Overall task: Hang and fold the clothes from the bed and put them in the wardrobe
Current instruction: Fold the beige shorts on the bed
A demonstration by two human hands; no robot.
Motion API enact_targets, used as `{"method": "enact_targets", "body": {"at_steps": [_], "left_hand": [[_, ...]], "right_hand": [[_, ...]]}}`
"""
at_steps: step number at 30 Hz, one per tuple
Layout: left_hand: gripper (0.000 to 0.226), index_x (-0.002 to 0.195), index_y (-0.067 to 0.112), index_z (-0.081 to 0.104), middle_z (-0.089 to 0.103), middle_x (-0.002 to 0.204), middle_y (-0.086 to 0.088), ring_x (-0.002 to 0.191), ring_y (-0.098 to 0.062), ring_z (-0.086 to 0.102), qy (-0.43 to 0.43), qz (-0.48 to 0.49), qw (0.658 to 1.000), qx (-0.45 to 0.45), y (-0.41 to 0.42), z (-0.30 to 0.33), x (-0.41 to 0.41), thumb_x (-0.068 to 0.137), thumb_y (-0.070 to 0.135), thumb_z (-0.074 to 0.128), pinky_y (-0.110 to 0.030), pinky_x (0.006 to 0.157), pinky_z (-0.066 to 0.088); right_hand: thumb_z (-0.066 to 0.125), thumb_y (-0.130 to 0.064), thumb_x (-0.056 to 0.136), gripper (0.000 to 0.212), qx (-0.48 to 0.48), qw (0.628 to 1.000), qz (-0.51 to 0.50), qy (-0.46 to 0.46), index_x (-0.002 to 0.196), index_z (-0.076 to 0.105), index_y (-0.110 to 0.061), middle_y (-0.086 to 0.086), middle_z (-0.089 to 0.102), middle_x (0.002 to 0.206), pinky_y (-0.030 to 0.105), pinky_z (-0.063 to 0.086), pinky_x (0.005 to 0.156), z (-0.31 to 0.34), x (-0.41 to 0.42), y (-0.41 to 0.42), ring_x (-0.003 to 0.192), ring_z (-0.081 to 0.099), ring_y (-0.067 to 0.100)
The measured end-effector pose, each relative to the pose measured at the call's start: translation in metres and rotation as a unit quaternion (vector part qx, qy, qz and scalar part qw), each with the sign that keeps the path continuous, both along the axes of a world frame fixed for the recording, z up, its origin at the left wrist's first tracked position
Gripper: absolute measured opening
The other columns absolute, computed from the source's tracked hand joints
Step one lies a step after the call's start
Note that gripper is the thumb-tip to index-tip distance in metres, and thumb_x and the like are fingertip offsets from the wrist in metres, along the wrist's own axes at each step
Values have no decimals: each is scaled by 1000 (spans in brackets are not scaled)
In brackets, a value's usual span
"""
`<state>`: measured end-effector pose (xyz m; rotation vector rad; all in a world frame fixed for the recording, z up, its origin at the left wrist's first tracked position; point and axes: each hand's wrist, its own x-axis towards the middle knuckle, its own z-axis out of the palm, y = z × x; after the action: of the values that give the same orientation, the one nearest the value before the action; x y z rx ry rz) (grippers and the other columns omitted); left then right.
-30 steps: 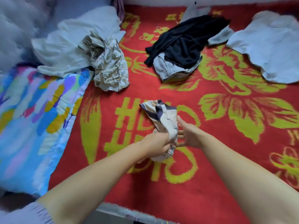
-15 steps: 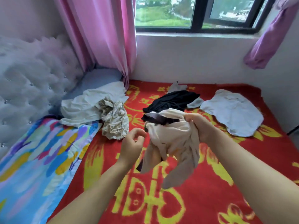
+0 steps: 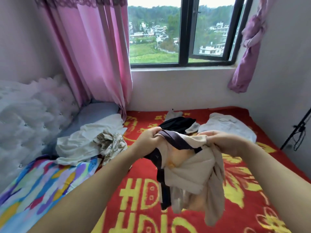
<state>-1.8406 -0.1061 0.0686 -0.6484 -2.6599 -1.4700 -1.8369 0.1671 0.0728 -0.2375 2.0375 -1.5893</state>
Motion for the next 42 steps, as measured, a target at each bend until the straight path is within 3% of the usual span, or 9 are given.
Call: {"method": "enact_targets", "body": {"at_steps": [4,8,13,15,19,23,32,36,42], "left_hand": [[20,64,10,43,38,59,10,55,-6,32,26,-58,998,-18,9,30,0,81,15,52,-23,52,30],[16,68,19,53,45,61,8,55,-6,38,26,-129,985,-110,28,44,12,79,11,62,-23,54,35],[40,121,24,54,63,103,2,92,-11,63,-101,-113,977,148,9,42,14,85,16,71,-22,79,49],[49,130,25,48,68,110,3,102,-11,65,-177,-173,958,145,-2,32,19,86,22,69,-20,79,50],[11,100,24,68,73,91,14,88,-6,67,-171,-165,968,79,-7,6,31,90,19,66,-17,72,50],[24,65,30,65,59,61,17,58,-1,55,-178,-115,972,99,-13,10,34,89,28,63,-14,54,41],[17,89,21,70,70,76,3,70,-12,66,-267,-88,948,147,-3,24,27,86,36,65,-30,66,54],[18,92,18,67,69,71,3,65,-9,66,-249,-23,954,167,6,26,23,96,32,56,-24,61,53],[39,92,14,71,62,83,-5,77,-19,55,-178,-88,978,-68,11,55,25,92,48,53,-35,76,42]], "right_hand": [[73,-31,81,75,60,997,35,44,145,33,-31,-3,55,134,31,43,104,13,22,-29,121,55,8],[70,-10,85,30,92,984,13,152,114,63,-16,-1,67,102,31,52,89,21,34,-82,100,64,10],[73,-12,80,11,-43,980,-113,156,86,75,-21,1,74,84,22,53,68,25,36,-80,82,70,14],[74,-16,70,13,-107,973,-140,152,81,76,-22,3,74,84,24,53,66,31,34,-75,81,70,16],[75,-20,65,15,-189,958,-168,137,79,77,-23,4,73,84,27,55,65,39,26,-62,79,71,19],[74,-17,80,17,-173,951,-226,119,94,69,-10,12,74,94,35,57,74,28,22,-55,90,71,26],[63,-28,91,8,-42,956,-240,163,97,68,-31,5,68,102,34,48,75,21,13,-50,97,65,22],[63,-35,91,60,58,954,-265,132,144,36,-26,7,46,138,41,45,94,27,14,-49,120,48,23],[63,-25,92,46,97,968,-117,199,135,48,-30,1,50,139,37,40,107,46,38,-62,130,46,15]]}}
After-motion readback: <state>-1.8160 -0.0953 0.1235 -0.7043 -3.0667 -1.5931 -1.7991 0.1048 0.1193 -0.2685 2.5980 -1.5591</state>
